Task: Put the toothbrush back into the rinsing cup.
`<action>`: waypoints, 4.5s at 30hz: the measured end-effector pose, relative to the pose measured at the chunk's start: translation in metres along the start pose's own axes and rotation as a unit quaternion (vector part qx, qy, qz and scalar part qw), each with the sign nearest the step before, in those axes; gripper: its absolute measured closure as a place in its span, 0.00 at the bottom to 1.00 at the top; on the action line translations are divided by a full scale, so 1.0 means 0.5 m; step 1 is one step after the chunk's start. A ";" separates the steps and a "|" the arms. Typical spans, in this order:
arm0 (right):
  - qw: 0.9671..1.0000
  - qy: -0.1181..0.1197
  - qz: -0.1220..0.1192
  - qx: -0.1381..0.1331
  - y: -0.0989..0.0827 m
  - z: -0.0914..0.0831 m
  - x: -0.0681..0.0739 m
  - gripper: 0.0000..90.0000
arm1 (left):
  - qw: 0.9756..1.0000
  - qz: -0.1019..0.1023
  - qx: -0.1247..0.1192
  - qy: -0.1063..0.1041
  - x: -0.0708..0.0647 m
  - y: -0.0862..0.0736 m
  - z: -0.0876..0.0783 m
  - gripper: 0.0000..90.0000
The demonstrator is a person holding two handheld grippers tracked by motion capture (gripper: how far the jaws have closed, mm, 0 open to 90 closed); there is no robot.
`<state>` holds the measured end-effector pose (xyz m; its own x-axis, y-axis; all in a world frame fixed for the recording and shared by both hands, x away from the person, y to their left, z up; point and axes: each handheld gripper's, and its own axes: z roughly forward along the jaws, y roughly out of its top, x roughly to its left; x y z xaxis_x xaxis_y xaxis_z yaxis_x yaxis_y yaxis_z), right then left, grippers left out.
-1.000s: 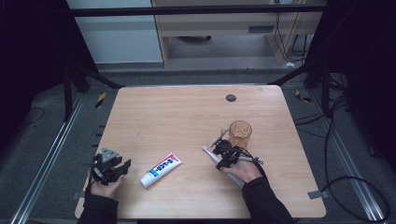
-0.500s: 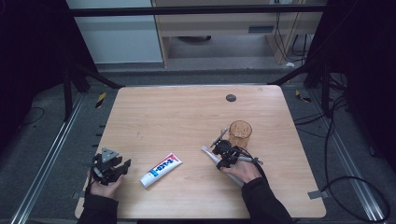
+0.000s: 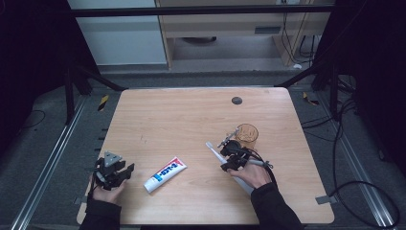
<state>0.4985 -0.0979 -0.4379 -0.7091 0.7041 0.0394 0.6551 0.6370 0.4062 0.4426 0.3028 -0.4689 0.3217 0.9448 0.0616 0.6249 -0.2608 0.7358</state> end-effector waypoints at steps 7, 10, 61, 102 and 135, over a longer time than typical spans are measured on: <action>1.000 0.001 -0.001 -0.016 0.000 -0.018 0.002 0.75 | 1.000 0.000 0.000 0.000 0.000 0.000 0.000 0.67; 1.000 0.002 -0.003 -0.027 -0.002 -0.027 0.000 0.75 | 1.000 0.001 0.000 0.000 0.000 0.000 -0.001 0.67; 0.947 -0.043 0.061 -0.311 -0.009 -0.190 -0.015 0.75 | 1.000 0.002 -0.001 0.001 -0.001 0.001 -0.001 0.69; 0.857 -0.150 0.160 -0.466 0.008 -0.242 -0.103 0.75 | 1.000 0.001 -0.005 0.004 0.001 0.000 -0.002 0.69; 0.853 -0.178 0.198 -0.449 -0.029 -0.178 -0.177 0.75 | 1.000 0.001 -0.005 0.005 0.002 0.000 -0.002 0.70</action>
<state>0.5288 -0.1974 -0.3662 -0.2490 0.9609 0.1211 0.2470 -0.0578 0.9673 0.4423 0.3039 -0.4684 0.3157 0.9463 0.0697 0.6166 -0.2604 0.7430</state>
